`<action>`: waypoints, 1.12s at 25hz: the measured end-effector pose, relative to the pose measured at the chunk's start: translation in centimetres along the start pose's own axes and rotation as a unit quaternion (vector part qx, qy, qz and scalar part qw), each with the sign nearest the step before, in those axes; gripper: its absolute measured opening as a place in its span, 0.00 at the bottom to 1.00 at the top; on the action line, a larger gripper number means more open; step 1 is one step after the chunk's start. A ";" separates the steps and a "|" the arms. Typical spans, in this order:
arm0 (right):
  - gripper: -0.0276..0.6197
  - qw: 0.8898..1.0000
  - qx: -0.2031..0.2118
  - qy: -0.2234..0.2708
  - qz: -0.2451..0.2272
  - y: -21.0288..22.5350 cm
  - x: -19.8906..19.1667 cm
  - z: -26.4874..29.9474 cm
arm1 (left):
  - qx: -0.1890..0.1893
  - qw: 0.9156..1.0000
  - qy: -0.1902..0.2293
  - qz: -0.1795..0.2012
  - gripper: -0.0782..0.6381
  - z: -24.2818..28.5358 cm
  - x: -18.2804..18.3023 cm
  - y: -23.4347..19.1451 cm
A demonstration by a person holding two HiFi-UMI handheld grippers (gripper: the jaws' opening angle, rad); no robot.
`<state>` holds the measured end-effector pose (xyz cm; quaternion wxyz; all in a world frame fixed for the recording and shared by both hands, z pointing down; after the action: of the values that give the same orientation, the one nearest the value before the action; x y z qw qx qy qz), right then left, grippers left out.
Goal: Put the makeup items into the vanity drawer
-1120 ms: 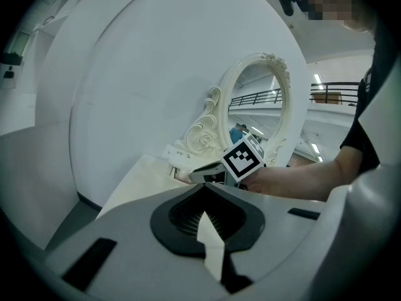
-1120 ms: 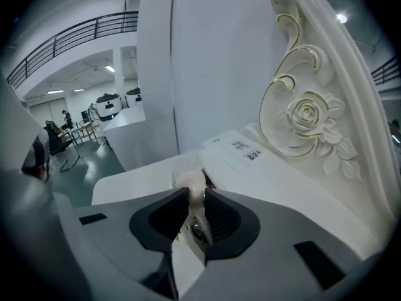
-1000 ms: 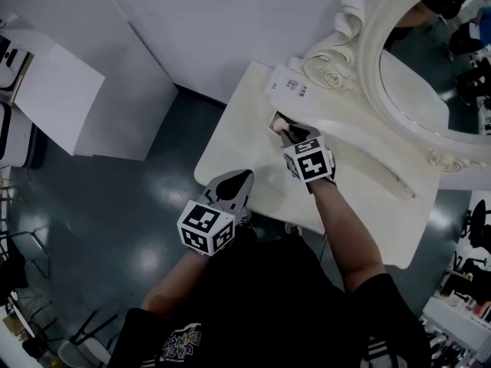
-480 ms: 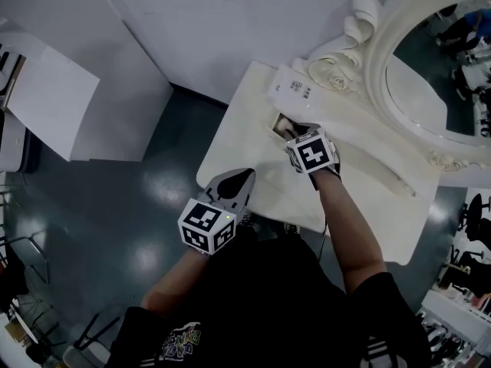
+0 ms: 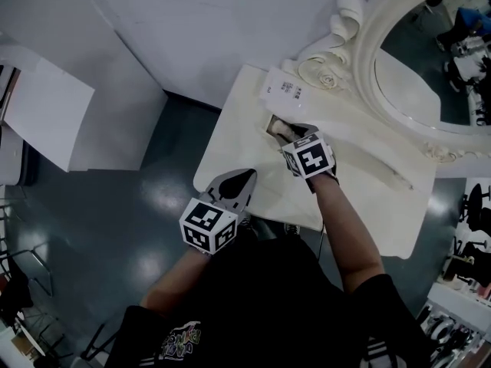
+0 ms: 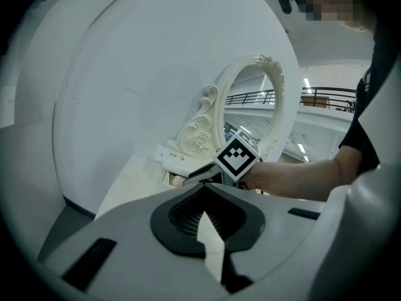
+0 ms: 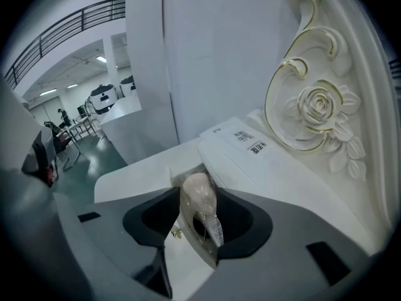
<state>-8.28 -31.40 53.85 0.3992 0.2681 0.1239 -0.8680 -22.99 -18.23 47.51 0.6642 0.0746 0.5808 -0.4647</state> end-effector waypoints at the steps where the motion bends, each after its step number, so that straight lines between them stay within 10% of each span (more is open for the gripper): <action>1: 0.33 1.000 0.000 0.005 0.002 0.0 -0.1 -0.3 | -0.003 1.000 -0.001 0.002 0.11 0.1 0.0 0.2; 7: 0.19 0.995 -0.023 0.084 0.040 0.2 -0.1 -3.8 | -0.024 0.999 -0.006 0.021 0.11 0.7 0.3 1.5; 14: 0.09 0.961 -0.016 0.229 0.153 0.5 -2.1 -11.6 | -0.057 0.997 -0.012 0.044 0.11 1.7 0.3 4.1; 28: 0.09 0.923 -0.111 0.288 0.230 -0.3 -11.6 -24.0 | -0.163 0.980 -0.050 0.099 0.11 5.3 -0.2 12.4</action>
<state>6.53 -13.57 40.57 0.5620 0.4814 0.2645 -0.6184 -10.53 -14.64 43.93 0.7383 -0.0013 0.6047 -0.2989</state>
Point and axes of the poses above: the fingertips, and each gripper's own axes: z forward along the fingers, y to its right, x out of its top, the point moved 6 cm from there along -z, backward along the fingers
